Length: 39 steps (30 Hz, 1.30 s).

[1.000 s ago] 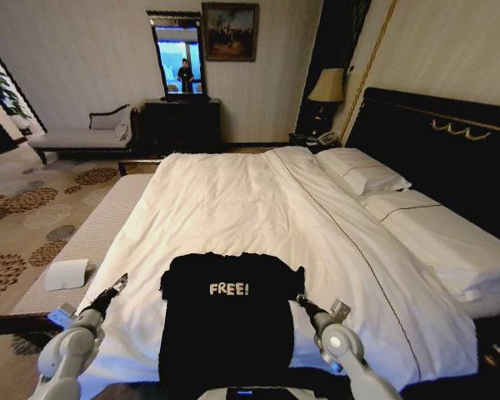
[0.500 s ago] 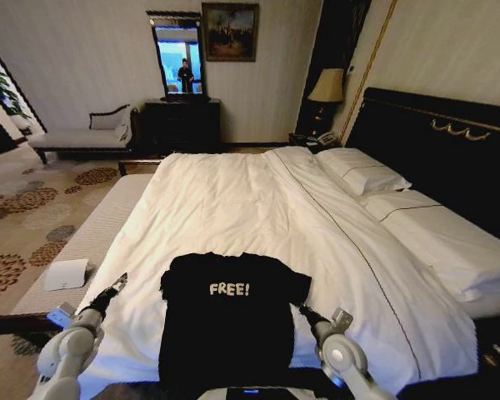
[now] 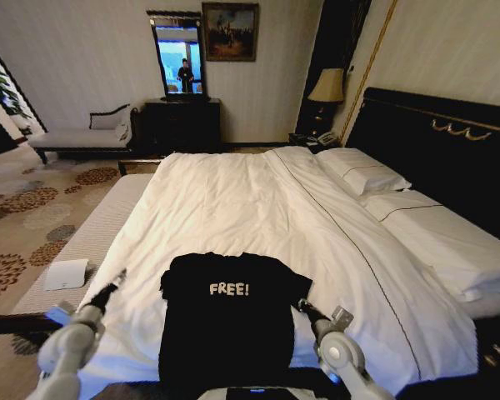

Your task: Fold the clothes on the bed.

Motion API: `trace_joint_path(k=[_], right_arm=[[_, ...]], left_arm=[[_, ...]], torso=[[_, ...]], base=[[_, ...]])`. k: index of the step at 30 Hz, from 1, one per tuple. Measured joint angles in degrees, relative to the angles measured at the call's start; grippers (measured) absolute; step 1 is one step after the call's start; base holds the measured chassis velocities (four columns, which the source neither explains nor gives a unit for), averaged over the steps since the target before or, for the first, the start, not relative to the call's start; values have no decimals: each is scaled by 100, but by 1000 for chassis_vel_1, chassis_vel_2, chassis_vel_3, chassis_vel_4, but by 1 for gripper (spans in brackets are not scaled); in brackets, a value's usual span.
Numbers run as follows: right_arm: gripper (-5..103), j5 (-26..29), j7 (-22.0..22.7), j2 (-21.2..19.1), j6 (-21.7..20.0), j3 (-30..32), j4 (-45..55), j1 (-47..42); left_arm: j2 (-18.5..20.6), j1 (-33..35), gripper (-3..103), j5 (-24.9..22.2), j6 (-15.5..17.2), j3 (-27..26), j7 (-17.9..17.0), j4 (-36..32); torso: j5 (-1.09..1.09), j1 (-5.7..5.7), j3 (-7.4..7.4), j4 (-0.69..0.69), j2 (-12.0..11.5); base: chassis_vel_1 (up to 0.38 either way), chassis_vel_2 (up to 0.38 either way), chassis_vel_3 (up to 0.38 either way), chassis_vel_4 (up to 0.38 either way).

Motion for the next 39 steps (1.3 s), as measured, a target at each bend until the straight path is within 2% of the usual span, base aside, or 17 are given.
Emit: trace_joint_path(k=[1,3,4,6,7,9,11,12,14,15,16,18,20,21,23,28,39], right_arm=[[52,-92,262,45,162,78,21,139],[58,-172,579,78,333,130,22,354],[58,-172,579,78,333,130,22,354],[69,-227,778,75,483,210,20,553],[74,-229,830,51,525,234,20,628],[74,-224,851,34,536,238,20,667],[85,-178,890,-12,541,205,37,785],[85,-178,890,-12,541,205,37,785],[95,-168,902,29,540,171,70,822],[99,-165,904,53,538,163,72,827],[99,-165,904,53,538,163,72,827],[100,-164,906,110,533,152,54,832],[100,-163,906,137,528,146,5,813],[100,-163,906,137,528,146,5,813],[100,-163,898,164,525,142,-26,780],[100,-171,877,236,523,119,-69,743],[100,-215,855,291,512,73,-59,666]], left_arm=[[81,-226,100,-369,-138,-160,-22,40],[111,-406,100,-739,-320,-296,8,21],[111,-406,100,-739,-320,-296,8,21],[55,-453,100,-912,-360,-217,106,-138],[-23,-414,100,-696,-314,-18,160,-233],[-76,-373,100,-495,-267,112,179,-269],[-348,-145,100,668,-67,764,205,-323],[-348,-145,100,668,-67,764,205,-323],[-637,68,100,1765,-15,1316,296,-282],[-738,151,100,2064,-16,1479,351,-266],[-738,151,100,2064,-16,1479,351,-266],[-941,355,100,2540,-26,1790,449,-246],[-1010,529,100,3289,-138,2001,589,-104],[-1010,529,100,3289,-138,2001,589,-104],[-992,720,100,3867,-303,2134,779,45],[-963,968,100,4126,-577,2207,1060,162],[-930,797,100,3994,-591,2089,941,326]], torso=[[0,0,0,-1,0],[0,1,0,1,0],[0,1,0,1,0],[1,1,0,4,0],[1,1,0,3,-1],[1,1,0,1,-1],[-1,1,0,1,0],[-1,1,0,1,0],[-1,1,0,0,-1],[-2,1,0,1,-1],[-2,1,0,1,-1],[-1,1,0,1,0],[-1,0,-1,1,0],[-1,0,-1,1,0],[0,0,-1,1,0],[-1,0,-1,2,0],[-2,0,-1,1,0]], base=[[0,0,0,0],[0,0,0,0],[0,0,0,0],[0,0,0,0],[0,0,0,0],[0,0,0,0],[0,0,0,0],[0,0,0,0],[0,0,0,0],[0,0,0,0],[0,0,0,0],[0,0,0,0],[0,0,0,0],[0,0,0,0],[0,0,0,0],[0,0,0,0],[0,0,0,0]])
